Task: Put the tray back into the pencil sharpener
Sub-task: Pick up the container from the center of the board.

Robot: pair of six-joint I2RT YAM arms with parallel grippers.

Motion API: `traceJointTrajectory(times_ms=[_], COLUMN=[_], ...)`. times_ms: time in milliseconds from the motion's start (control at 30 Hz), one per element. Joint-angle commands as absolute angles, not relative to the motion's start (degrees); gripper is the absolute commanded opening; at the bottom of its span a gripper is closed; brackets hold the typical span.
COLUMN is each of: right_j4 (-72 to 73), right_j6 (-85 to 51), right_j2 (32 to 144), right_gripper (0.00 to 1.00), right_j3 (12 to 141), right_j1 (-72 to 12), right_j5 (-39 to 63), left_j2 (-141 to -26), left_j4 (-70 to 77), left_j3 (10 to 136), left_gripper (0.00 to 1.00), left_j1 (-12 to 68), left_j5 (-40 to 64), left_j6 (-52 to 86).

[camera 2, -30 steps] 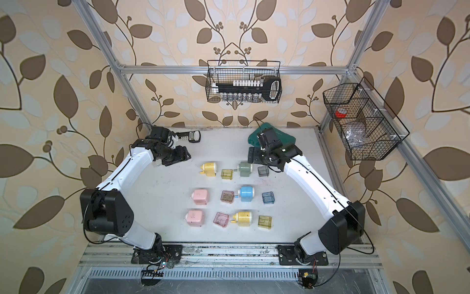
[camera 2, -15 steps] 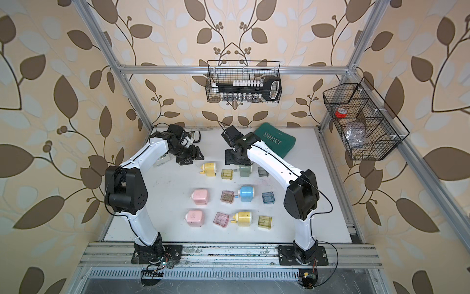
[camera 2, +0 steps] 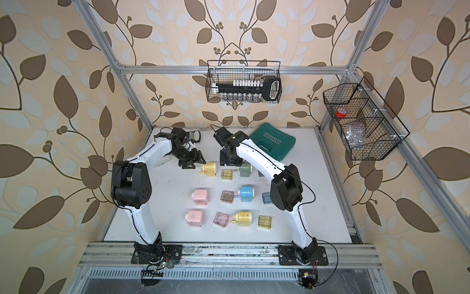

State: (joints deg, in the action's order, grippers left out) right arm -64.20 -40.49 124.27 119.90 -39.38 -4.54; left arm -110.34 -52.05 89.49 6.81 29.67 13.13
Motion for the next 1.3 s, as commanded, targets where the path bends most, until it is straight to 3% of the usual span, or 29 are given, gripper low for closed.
traceJointTrajectory(times_ms=[0,833,1267], right_j4=[-65.57,-65.36,-66.84], right_j6=[-41.88,-45.34,-47.93], right_j2=[127.12,134.85,136.04], right_gripper=[0.56,0.47,0.42], right_j3=[121.79,126.32,126.89], right_j1=[-39.55,-37.71,-37.44], right_j5=[-2.78,-0.05,-2.09], left_j2=[-111.60,-115.57,-116.44], left_j4=[-51.68,-51.07,-50.80], left_j3=[90.06,91.19,91.15], left_gripper=[0.68,0.55,0.53], left_j1=[7.40,7.56,7.56], left_j5=[32.56,33.40,33.49], left_j6=[11.34,10.04,9.93])
